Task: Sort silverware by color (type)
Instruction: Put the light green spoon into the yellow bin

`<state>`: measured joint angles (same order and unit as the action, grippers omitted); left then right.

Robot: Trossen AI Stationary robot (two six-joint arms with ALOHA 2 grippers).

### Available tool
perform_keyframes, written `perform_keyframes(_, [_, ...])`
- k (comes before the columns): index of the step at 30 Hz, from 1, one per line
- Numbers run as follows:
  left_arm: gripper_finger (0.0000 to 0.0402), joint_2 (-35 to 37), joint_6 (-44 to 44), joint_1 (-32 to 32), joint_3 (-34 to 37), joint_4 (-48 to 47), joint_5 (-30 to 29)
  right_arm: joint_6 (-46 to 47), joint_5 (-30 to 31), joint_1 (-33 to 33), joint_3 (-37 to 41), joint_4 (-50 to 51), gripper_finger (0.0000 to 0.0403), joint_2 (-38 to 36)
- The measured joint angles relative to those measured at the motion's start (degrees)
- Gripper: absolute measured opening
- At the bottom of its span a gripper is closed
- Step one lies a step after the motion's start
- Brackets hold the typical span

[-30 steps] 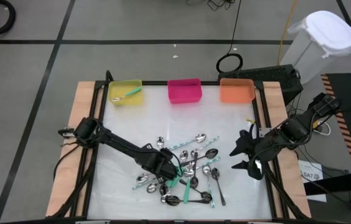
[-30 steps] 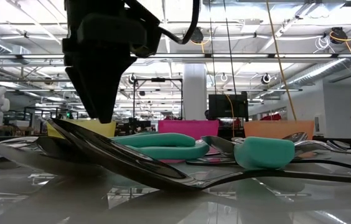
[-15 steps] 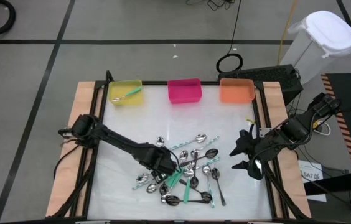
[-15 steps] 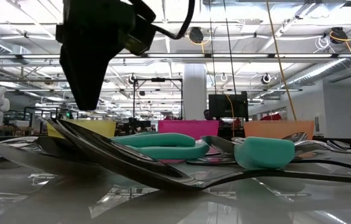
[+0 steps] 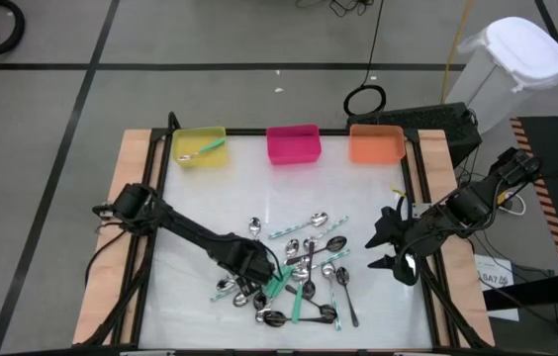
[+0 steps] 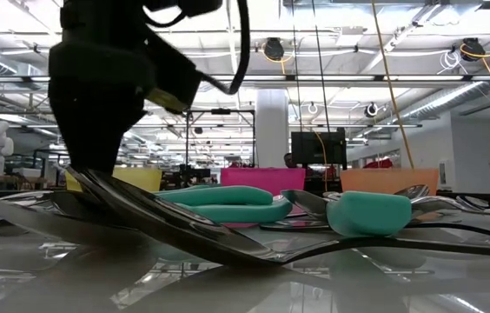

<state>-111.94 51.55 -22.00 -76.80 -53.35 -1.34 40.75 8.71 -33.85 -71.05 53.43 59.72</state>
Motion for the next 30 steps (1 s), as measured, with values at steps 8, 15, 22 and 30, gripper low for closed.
perform_keyframes(8, [0.0243,0.2,0.2,-0.2,3.5,4.7,0.0,-0.9,0.0,0.0,0.0,0.0,0.0242,0.0])
perform_keyframes(15, [0.0225,-0.2,-2.4,-0.4,3.5,6.2,-0.2,-1.0,0.1,0.0,0.0,0.0,0.0242,0.0])
perform_keyframes(22, [0.0145,-0.3,-2.2,-1.4,3.5,7.3,-0.8,-1.7,0.2,0.0,0.0,0.0,0.0242,0.0])
perform_keyframes(30, [0.0094,-0.4,-3.1,-2.2,3.5,8.4,-2.0,-2.6,0.2,0.0,0.0,0.0,0.0242,0.0])
